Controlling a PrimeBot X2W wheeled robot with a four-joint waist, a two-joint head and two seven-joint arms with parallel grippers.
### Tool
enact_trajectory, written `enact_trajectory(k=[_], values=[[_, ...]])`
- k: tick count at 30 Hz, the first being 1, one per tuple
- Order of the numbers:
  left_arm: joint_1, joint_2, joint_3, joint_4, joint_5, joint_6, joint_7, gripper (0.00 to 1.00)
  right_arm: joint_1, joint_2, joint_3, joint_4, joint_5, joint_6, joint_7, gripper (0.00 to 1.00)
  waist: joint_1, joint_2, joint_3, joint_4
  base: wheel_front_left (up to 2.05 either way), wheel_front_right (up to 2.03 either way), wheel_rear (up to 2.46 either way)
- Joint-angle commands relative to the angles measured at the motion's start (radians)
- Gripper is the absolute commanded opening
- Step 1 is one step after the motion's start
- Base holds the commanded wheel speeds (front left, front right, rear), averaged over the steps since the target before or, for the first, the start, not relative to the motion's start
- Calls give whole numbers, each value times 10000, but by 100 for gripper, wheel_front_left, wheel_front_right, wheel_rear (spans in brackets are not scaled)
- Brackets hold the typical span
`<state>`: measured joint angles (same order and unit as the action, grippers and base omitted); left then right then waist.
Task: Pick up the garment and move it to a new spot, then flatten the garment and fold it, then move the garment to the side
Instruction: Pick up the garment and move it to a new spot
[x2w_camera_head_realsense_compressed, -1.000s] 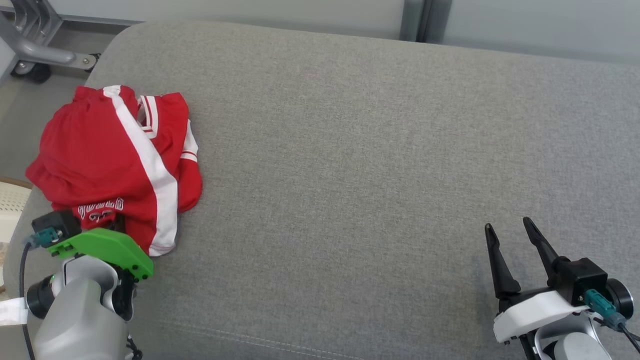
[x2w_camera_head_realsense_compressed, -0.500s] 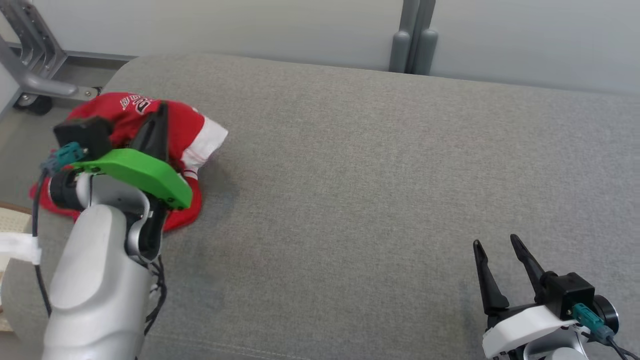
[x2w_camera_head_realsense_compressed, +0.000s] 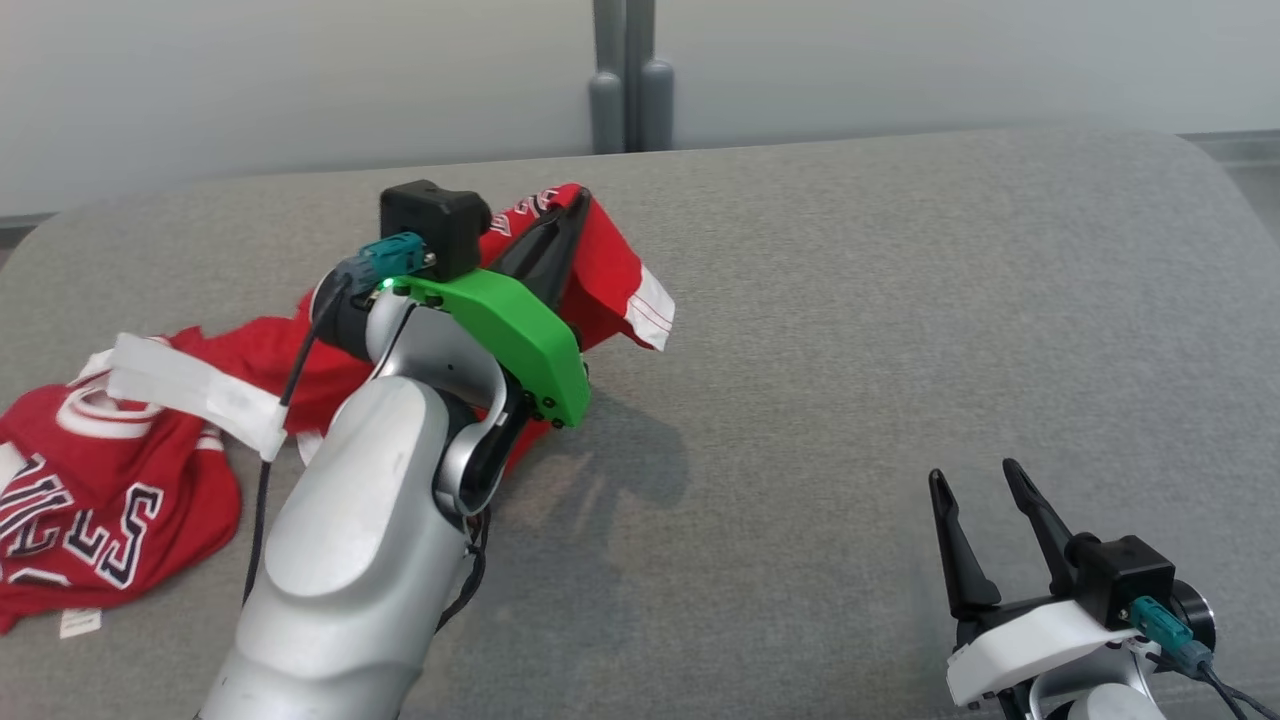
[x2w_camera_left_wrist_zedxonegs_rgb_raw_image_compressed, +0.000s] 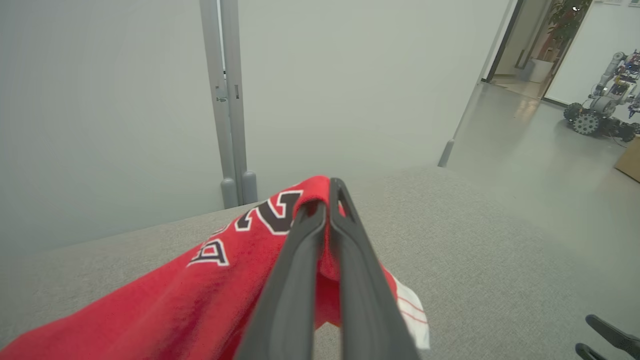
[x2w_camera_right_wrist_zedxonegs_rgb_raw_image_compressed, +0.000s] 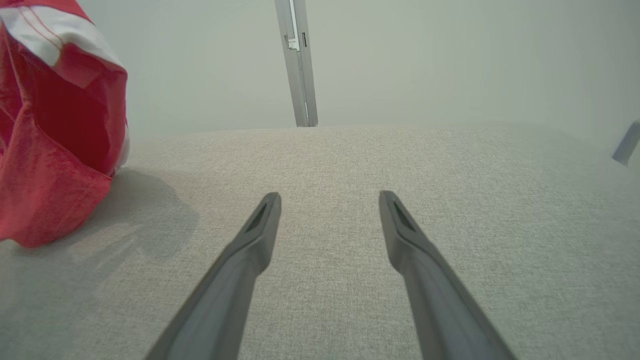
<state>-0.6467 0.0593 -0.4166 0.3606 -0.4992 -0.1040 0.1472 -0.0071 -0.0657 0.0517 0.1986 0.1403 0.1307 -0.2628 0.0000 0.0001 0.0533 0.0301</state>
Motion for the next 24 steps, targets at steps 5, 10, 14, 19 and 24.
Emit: enact_trajectory(k=[5,10,14,19,24], values=[[-772,-85,-1183,293,-320,73,-213,0,-171,92,-15,38,130,-1,-31,100,0,-1,379,-2702,0,0,0],[-1713,-70,-2640,154,-1177,431,-551,0,-140,133,-14,69,173,-1,-31,100,0,-1,572,-3918,0,0,0],[-2449,-54,-3479,287,-1744,823,-758,0,-57,153,-50,89,303,-1,-33,100,0,-1,711,-4471,0,0,0],[-2686,-39,-3828,1863,-1809,1165,-967,0,-102,156,2,20,546,-1,-33,100,0,-1,881,-4715,0,0,0],[-2239,201,-3848,3872,-1890,1065,-1161,0,-99,159,-133,-23,587,0,-33,100,0,-1,983,-4436,0,0,0]])
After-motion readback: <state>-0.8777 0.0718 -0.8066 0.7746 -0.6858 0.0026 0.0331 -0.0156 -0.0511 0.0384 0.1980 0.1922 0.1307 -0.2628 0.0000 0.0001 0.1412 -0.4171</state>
